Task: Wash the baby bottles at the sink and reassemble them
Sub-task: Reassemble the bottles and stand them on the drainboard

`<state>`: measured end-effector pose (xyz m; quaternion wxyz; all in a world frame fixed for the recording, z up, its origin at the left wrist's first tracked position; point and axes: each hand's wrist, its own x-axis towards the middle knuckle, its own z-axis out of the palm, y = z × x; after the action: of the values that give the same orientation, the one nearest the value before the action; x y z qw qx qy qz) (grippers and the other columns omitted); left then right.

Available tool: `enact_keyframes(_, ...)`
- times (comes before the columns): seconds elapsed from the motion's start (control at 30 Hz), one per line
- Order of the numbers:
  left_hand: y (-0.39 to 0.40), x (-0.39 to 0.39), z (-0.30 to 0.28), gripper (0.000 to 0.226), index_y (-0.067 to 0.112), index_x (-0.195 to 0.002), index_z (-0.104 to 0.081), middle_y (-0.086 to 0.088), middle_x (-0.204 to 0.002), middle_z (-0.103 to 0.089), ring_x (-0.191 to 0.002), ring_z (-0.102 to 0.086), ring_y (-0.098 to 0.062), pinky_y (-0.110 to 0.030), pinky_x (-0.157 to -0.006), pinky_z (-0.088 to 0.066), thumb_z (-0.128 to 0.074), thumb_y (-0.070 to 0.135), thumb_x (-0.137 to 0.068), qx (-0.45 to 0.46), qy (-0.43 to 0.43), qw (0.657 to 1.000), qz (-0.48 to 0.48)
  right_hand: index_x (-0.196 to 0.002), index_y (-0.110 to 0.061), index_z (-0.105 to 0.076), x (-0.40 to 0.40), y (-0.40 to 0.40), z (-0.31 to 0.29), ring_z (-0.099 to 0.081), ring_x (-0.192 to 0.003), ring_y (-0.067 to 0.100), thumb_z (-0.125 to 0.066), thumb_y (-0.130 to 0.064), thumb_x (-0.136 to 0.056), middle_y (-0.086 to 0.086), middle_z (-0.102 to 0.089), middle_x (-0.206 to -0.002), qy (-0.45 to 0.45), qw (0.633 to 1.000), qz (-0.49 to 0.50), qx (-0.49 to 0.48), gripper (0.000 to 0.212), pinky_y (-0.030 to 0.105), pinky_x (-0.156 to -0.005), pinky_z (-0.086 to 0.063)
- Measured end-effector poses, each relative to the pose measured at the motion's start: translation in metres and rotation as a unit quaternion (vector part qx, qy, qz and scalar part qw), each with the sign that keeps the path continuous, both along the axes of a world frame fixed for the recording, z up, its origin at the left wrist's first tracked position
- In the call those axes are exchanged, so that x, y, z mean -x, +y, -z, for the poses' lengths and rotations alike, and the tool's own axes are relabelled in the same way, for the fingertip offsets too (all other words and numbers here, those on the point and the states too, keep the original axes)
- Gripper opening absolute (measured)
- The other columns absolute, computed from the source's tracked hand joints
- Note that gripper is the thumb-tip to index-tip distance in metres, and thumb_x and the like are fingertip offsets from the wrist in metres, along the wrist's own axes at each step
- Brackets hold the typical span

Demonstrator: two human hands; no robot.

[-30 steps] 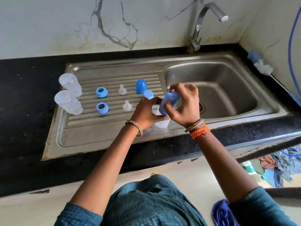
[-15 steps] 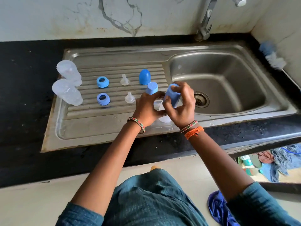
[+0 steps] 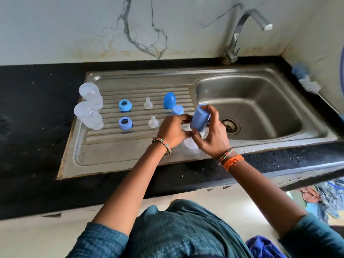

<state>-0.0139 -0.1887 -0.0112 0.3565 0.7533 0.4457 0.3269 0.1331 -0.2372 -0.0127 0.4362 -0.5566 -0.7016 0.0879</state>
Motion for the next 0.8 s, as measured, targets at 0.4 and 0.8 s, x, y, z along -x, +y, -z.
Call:
enact_keyframes(0.4, 0.139, 0.013, -0.067, 0.050, 0.011, -0.125, -0.056, -0.005, -0.127, -0.055, -0.116, -0.054, -0.021, -0.027, -0.096, -0.041, -0.072, 0.011, -0.078, -0.130, -0.029, 0.983, -0.127, -0.129, -0.002, -0.030, -0.006, 0.181, -0.090, -0.061, -0.076, 0.033, -0.073, -0.014, -0.077, 0.013, -0.057, -0.102, -0.003, 0.999, 0.006, -0.039, 0.068, 0.043, -0.063, -0.054)
enact_keyframes(0.8, 0.258, 0.033, 0.001, 0.034, 0.011, -0.115, -0.062, -0.005, -0.117, -0.060, -0.085, -0.055, -0.010, -0.002, -0.069, -0.040, -0.060, -0.003, -0.083, -0.025, 0.004, 0.978, -0.209, -0.150, -0.016, -0.002, 0.011, 0.317, -0.007, -0.063, -0.090, 0.037, -0.074, -0.020, -0.077, 0.021, -0.054, -0.121, -0.005, 0.999, -0.001, 0.033, 0.103, 0.047, -0.075, -0.056)
